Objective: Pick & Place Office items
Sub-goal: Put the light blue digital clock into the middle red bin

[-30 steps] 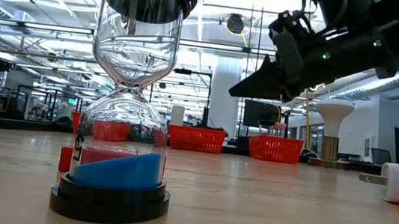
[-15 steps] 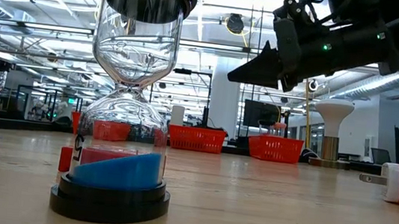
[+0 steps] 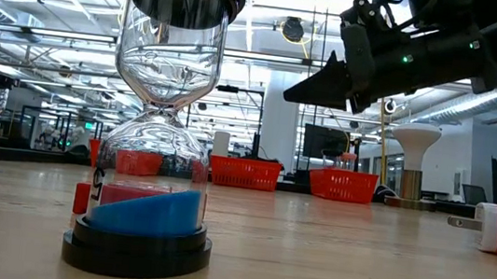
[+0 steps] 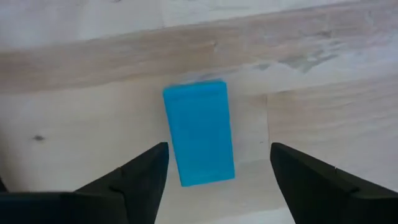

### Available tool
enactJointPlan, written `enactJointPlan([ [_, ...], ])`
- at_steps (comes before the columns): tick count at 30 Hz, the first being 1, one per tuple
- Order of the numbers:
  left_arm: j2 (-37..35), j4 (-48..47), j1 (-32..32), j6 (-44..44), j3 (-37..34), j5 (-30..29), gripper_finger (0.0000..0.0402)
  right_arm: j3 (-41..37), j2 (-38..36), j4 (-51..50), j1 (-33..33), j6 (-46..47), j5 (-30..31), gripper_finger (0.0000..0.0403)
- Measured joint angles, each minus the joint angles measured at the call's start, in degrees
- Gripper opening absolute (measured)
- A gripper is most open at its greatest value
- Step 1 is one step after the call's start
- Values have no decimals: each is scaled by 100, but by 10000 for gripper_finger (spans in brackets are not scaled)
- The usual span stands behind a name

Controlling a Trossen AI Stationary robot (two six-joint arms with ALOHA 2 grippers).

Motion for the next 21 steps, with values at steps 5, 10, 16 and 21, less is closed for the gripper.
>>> enactJointPlan([
  [5,227,-4,12,17,0,200,268,0,0,26,-15,-194,0,1],
  [10,412,-23,26,55,1,241,233,0,0,46,-85,-507,0,1],
  [16,473,-32,60,380,6,342,160,0,0,44,-217,-925,-2,1],
  [21,2,-108,203,1081,69,-319,154,0,-15,13,-342,-1392,-2,1],
])
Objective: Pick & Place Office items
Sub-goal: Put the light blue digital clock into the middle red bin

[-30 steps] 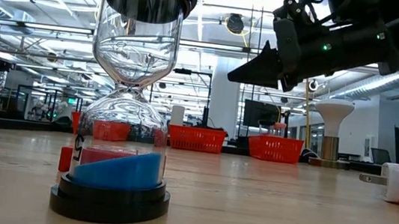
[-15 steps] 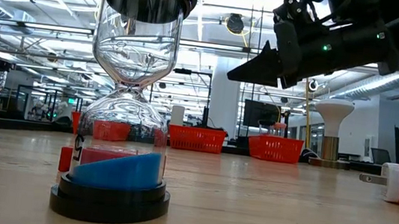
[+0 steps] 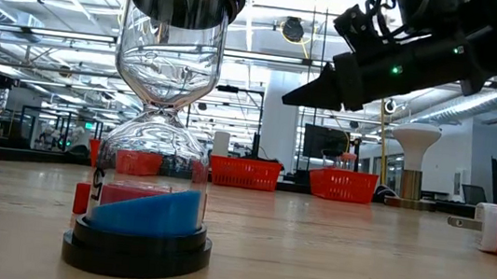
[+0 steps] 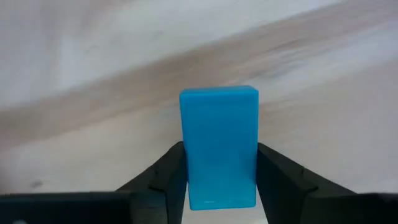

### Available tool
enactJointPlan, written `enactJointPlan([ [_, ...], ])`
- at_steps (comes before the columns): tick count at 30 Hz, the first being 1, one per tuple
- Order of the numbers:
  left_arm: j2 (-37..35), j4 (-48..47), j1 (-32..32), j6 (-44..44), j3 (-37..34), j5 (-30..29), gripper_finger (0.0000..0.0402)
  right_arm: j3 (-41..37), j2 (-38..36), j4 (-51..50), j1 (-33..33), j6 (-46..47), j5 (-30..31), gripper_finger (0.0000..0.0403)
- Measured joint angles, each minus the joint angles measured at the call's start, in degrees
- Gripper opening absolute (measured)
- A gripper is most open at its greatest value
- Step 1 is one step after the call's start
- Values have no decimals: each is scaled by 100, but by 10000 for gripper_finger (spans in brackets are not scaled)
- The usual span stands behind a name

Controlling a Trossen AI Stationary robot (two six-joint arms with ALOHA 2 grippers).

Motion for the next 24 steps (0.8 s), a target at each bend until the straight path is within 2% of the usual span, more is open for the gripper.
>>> enactJointPlan([
  [5,-893,-317,565,1009,36,-1598,154,-1,-76,-60,-235,-250,0,1],
  [7,-1210,-360,1033,1775,36,-1828,154,-1,-145,-94,-336,-306,2,1],
  [11,-1600,-47,2267,3916,36,-1937,154,-8,-305,-500,-504,-477,2,0],
  [17,-1541,1370,4160,7620,36,-1805,154,-130,-912,-1323,-780,-555,190,0],
  [21,-1142,2559,5125,9516,36,-1087,154,-445,-1564,-1527,-999,-549,185,0],
  [24,-708,3330,5680,10396,36,-471,154,-710,-2016,-1562,-1146,-544,178,0],
])
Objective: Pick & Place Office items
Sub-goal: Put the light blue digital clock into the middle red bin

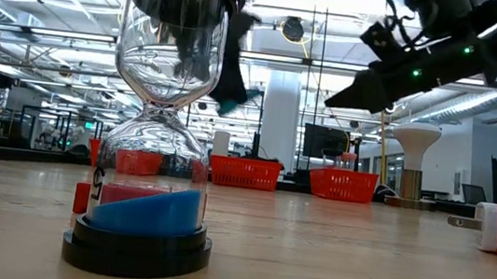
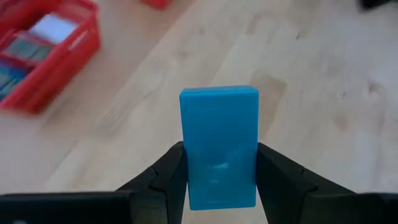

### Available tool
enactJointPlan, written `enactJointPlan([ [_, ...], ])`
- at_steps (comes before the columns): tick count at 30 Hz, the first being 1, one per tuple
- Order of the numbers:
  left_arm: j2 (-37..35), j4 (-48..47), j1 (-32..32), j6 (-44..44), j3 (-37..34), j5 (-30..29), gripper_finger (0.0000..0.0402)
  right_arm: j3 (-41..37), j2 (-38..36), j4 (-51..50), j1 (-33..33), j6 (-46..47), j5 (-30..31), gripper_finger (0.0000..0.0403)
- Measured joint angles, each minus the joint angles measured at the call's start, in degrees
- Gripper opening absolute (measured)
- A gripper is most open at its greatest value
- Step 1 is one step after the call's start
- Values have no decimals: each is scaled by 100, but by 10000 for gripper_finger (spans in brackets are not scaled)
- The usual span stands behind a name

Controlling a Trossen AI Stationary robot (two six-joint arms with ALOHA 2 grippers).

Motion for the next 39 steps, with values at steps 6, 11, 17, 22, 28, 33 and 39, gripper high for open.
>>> enactJointPlan([
  [6,1016,1820,578,1152,-4,1102,154,-211,-426,36,-239,37,-138,0],
  [11,1589,3557,901,1432,-183,2025,154,-227,-420,8,-504,632,-1076,0],
  [17,1749,6037,1241,1218,-1257,3023,154,-232,-257,56,-677,1837,-1946,1],
  [22,1750,7897,1376,1009,-2128,3506,154,-304,209,1315,-680,2511,-2712,28],
  [28,1749,8807,1407,980,-2532,3946,154,-321,1301,3394,-675,2991,-3378,105],
  [33,1747,8852,1404,1108,-2583,4056,154,-173,1996,4343,-676,3397,-3664,191],
  [39,1745,8928,1402,1189,-2583,4073,154,300,2550,4375,-560,3311,-3754,276],
])
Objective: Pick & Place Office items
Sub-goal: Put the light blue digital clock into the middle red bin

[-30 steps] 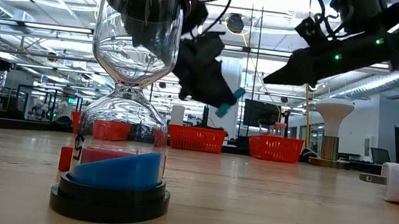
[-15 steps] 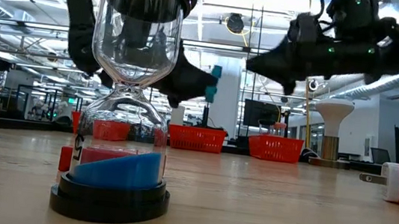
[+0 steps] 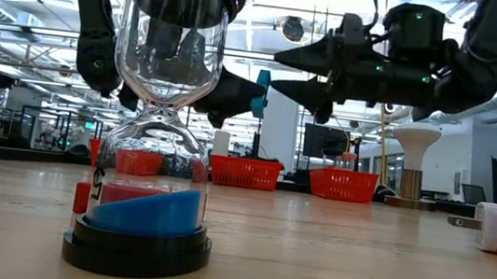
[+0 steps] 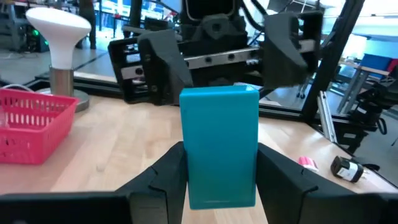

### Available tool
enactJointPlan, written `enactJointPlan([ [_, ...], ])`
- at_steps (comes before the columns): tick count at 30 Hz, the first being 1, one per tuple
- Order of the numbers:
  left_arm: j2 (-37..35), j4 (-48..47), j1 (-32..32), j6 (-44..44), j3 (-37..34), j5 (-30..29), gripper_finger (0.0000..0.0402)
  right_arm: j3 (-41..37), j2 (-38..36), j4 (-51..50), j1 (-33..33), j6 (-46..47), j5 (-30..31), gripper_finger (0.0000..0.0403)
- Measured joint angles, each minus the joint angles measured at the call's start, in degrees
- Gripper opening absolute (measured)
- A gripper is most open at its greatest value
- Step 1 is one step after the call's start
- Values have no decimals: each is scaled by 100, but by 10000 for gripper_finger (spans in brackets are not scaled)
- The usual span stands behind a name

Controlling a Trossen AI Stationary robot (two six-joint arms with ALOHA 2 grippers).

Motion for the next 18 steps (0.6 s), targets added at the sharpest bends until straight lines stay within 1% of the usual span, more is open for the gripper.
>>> enactJointPlan([
  [3,2,2,9,-9,-9,-33,154,77,113,9,55,-207,321,299],
  [6,2,24,7,-27,-9,-66,156,86,154,30,96,-386,548,307],
  [10,2,100,-2,-22,2,-18,160,148,159,-147,83,-298,608,299],
  [15,0,85,-23,-2,2,-17,157,204,163,-337,83,-241,1004,287],
  [18,0,79,-41,-19,2,-74,157,224,163,-275,82,-197,871,287],
])
